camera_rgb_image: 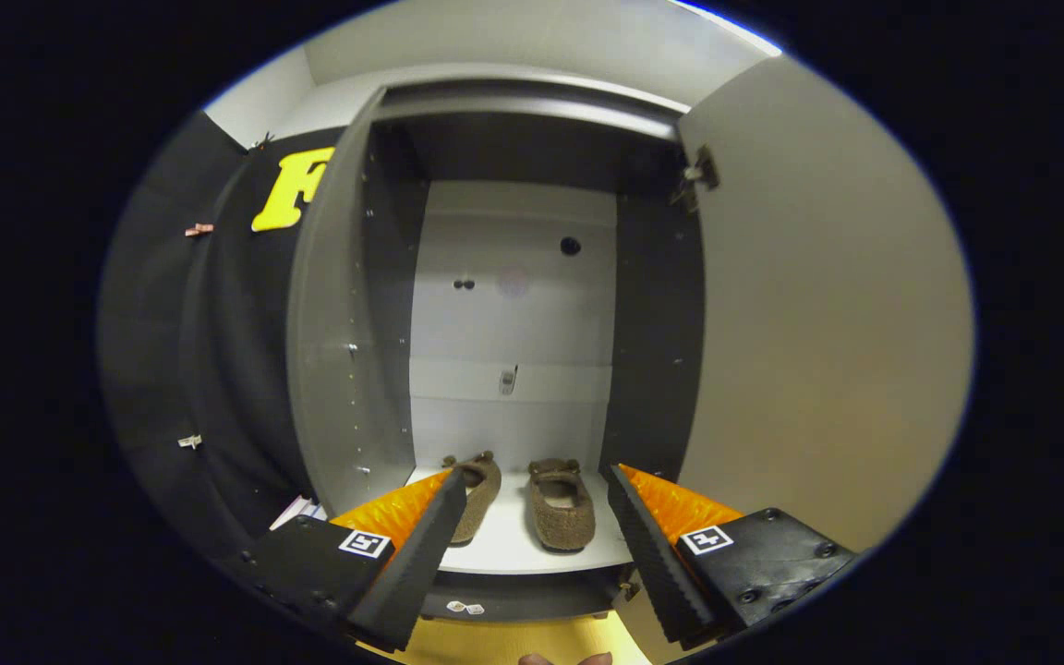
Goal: Open the shoe cabinet door, grab the shoes and put them into the shoe cabinet, then close the shoe cabinet door.
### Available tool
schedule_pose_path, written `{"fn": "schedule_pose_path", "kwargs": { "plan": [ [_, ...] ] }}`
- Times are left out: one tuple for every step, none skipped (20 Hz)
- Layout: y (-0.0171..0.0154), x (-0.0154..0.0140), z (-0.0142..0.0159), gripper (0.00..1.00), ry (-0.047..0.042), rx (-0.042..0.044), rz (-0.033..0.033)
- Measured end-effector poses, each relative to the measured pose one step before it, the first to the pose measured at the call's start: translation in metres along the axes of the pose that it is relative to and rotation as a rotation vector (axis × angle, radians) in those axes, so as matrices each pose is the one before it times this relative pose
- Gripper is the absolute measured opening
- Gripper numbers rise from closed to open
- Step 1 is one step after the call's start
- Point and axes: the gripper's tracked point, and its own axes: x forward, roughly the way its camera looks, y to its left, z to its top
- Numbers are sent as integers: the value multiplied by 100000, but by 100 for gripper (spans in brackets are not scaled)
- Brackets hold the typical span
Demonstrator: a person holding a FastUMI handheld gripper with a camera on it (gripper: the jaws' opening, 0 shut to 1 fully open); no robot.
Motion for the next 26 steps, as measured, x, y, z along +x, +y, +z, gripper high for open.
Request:
{"fn": "schedule_pose_path", "kwargs": {
  "plan": [
    [-183,-1405,372,98,-1751,543,-504],
    [-260,-1273,370,98,-1266,-5,-433],
    [-336,-1317,579,98,-2111,-353,-333],
    [-558,-1503,666,98,-1984,-471,-835],
    [-492,-1246,520,98,-1636,-471,-831],
    [-675,-1472,556,98,-1243,-240,-1159],
    [-498,-1573,628,98,-1281,201,-520],
    [-534,-1240,499,98,-882,449,-622],
    [-721,-1239,470,98,-723,-66,-834],
    [-908,-990,553,98,-769,-317,-919],
    [-885,-1121,477,98,-914,-757,-923],
    [-853,-1081,691,98,-1411,-950,-389],
    [-743,-861,526,98,-535,-549,543],
    [-578,-1023,421,98,-495,-76,1468],
    [-565,-1259,92,98,632,-13,371],
    [-796,-912,69,98,1008,215,735],
    [-1025,-965,200,98,319,-105,469],
    [-1092,-699,242,98,276,-103,75],
    [-1313,-673,125,98,483,-347,-28],
    [-1464,-630,83,98,567,-110,-697],
    [-1606,-661,65,98,815,-367,-667],
    [-1750,-372,-46,98,576,-721,-1749],
    [-2206,-286,-328,98,1218,-380,-2311],
    [-2069,-187,-224,98,1508,333,-2270],
    [-2069,-44,-347,98,1225,970,-2506],
    [-2064,-70,-289,98,1459,493,-2642]
  ]
}}
